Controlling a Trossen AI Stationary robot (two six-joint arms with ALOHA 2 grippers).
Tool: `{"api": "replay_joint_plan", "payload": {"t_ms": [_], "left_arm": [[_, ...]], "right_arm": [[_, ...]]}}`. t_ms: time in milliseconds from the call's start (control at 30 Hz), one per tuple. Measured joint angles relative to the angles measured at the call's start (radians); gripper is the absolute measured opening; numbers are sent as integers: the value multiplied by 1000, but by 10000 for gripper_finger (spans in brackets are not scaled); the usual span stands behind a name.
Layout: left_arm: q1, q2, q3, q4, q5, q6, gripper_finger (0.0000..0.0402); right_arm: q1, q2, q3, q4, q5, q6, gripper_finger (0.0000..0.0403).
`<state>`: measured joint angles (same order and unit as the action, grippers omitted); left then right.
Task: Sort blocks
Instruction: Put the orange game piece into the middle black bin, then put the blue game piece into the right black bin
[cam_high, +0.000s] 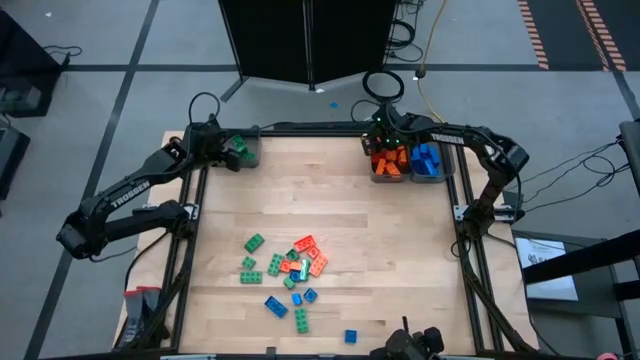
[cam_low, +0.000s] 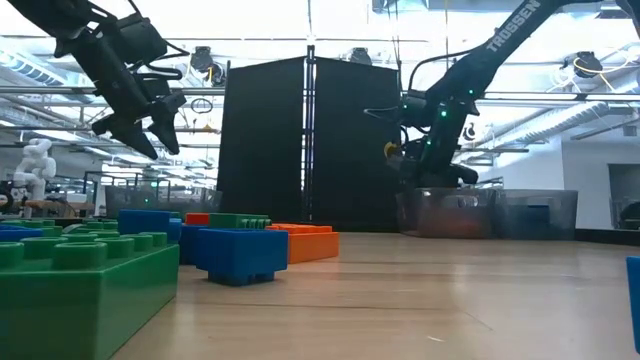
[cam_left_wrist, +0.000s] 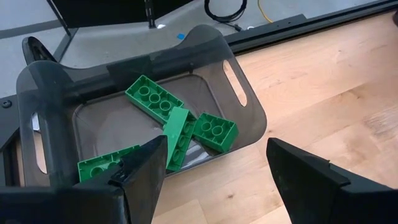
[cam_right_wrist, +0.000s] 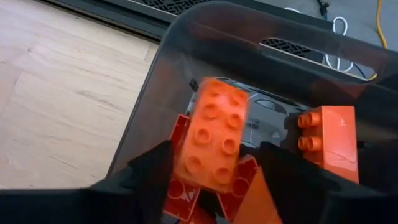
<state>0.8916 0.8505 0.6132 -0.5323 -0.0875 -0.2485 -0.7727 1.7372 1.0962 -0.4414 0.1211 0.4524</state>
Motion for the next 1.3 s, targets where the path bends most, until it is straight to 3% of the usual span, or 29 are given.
{"api": "replay_joint_plan", "payload": {"t_ms": [133,333,400,500,567,633,767,967,1133,1300], "left_arm": [[0,0,0,0,0,0,277],[0,0,0,0,0,-5,277],[0,0,0,0,0,-5,277],[0,0,0,0,0,-5,277],[0,0,0,0,0,-6,277],[0,0,0,1,0,-6,277],[0,0,0,1,0,-6,277],[0,0,0,1,0,-6,277],[0,0,0,0,0,-6,277],[0,0,0,0,0,-6,277]], "right_arm": [[0,-37,8,-15,-9,-26,271],[13,-175,52,-69,-92,-145,247],[33,-245,56,-67,-167,-185,237],[91,-342,57,-71,-369,-242,228],[167,-393,57,-96,-494,-253,225],[276,-429,57,-124,-548,-255,223],[549,-448,57,-121,-493,-207,220],[916,-404,56,26,-209,-66,216],[1131,-325,56,90,10,47,216],[1270,-195,56,92,51,207,216]]}}
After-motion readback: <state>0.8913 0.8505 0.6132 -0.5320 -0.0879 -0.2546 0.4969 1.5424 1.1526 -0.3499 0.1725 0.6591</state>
